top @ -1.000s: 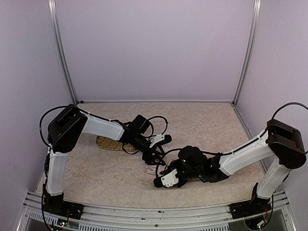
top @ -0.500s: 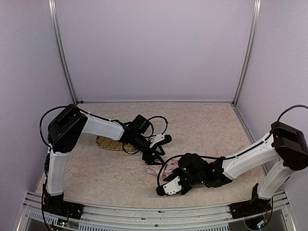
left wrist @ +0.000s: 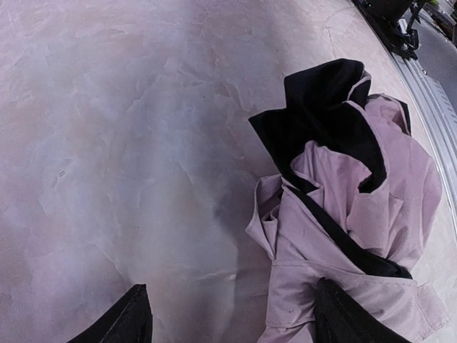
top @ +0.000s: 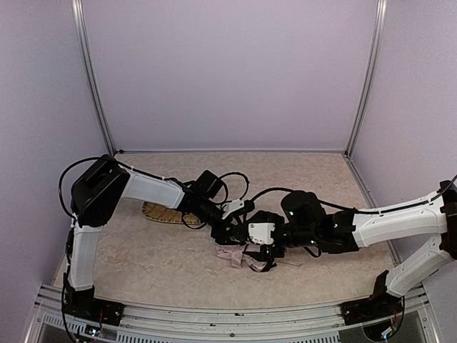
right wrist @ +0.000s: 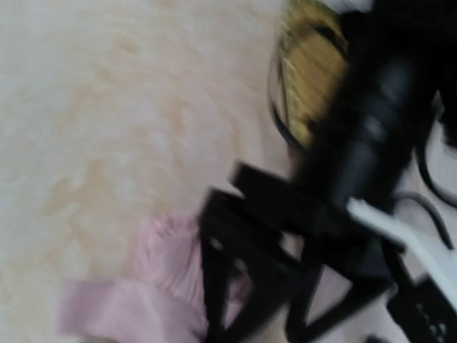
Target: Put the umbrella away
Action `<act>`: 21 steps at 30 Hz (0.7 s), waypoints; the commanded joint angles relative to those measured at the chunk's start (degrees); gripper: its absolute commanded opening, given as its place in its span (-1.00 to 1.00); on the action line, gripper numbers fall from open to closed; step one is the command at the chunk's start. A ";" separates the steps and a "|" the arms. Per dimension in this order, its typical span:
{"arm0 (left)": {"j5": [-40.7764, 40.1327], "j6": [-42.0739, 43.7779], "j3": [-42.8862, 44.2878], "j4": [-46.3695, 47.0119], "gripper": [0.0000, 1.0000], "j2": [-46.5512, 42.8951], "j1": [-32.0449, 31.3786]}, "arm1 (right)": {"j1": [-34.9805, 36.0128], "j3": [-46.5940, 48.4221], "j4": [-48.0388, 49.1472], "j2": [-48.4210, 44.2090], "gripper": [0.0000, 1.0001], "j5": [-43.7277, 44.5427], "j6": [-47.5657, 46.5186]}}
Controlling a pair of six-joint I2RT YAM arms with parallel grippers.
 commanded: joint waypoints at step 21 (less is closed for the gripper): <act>-11.77 3.28 -3.79 -10.02 0.50 7.23 -0.28 | -1.61 5.89 -5.63 24.00 0.52 11.75 -5.73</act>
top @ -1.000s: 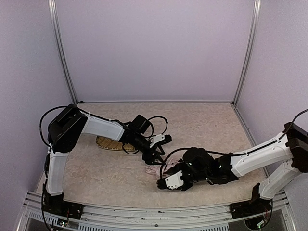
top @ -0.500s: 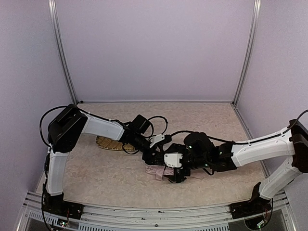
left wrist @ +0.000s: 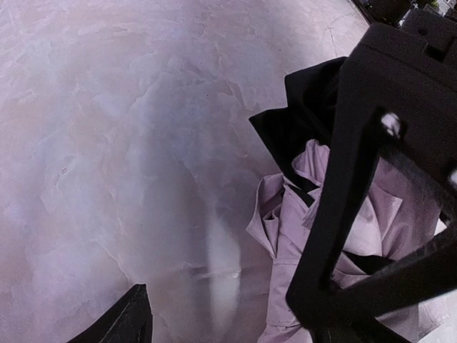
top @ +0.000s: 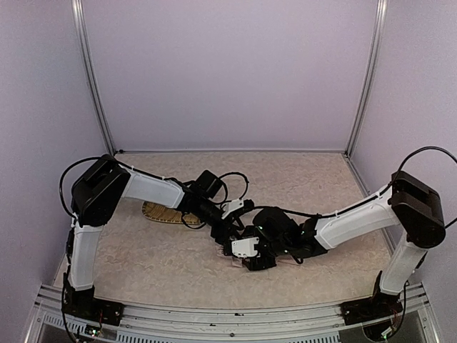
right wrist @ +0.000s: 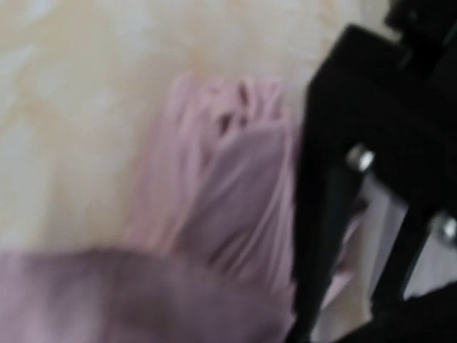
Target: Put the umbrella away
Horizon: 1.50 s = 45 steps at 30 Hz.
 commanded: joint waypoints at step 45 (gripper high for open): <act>-27.40 21.34 -47.28 50.82 0.42 -33.71 -8.22 | -11.43 14.02 -21.10 13.15 -0.77 -23.76 13.94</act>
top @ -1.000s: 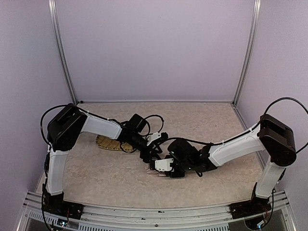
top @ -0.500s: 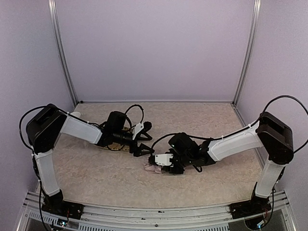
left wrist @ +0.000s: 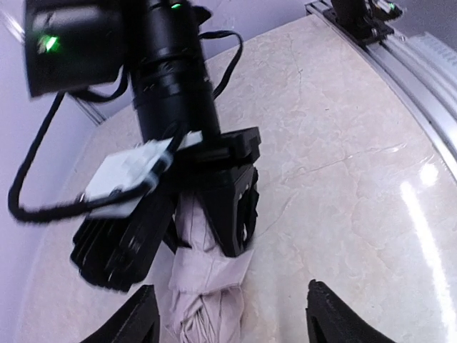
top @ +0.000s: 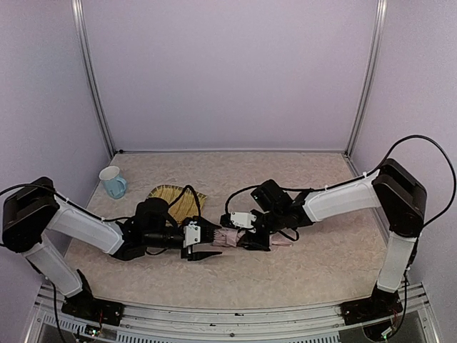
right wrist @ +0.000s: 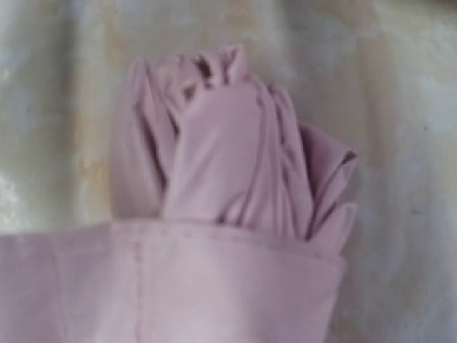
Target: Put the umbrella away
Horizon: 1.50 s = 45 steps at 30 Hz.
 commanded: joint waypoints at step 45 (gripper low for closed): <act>-6.54 7.90 17.92 -9.13 -1.00 16.49 -9.21 | -14.71 8.24 2.79 14.83 -1.00 -26.77 32.82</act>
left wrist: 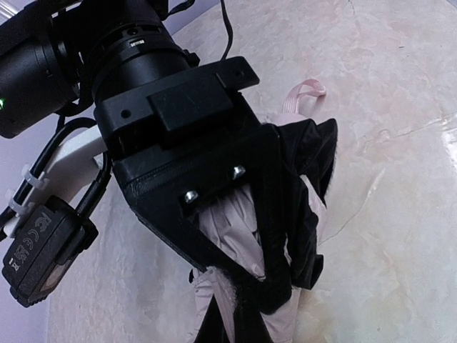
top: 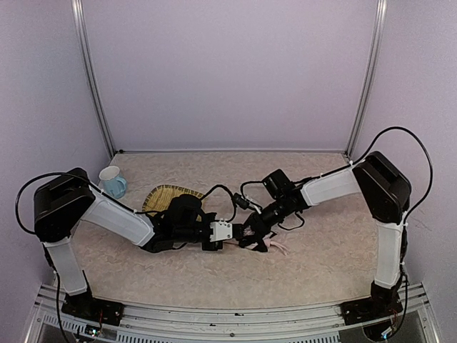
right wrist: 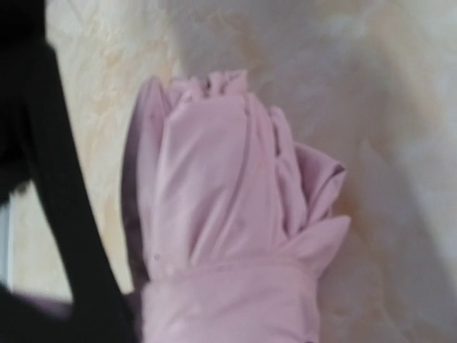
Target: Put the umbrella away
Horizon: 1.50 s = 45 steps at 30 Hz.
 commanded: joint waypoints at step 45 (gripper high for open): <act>3.72 0.35 12.77 -22.12 -1.00 17.01 3.68 | 5.99 -22.26 16.07 -15.90 0.88 32.14 -0.46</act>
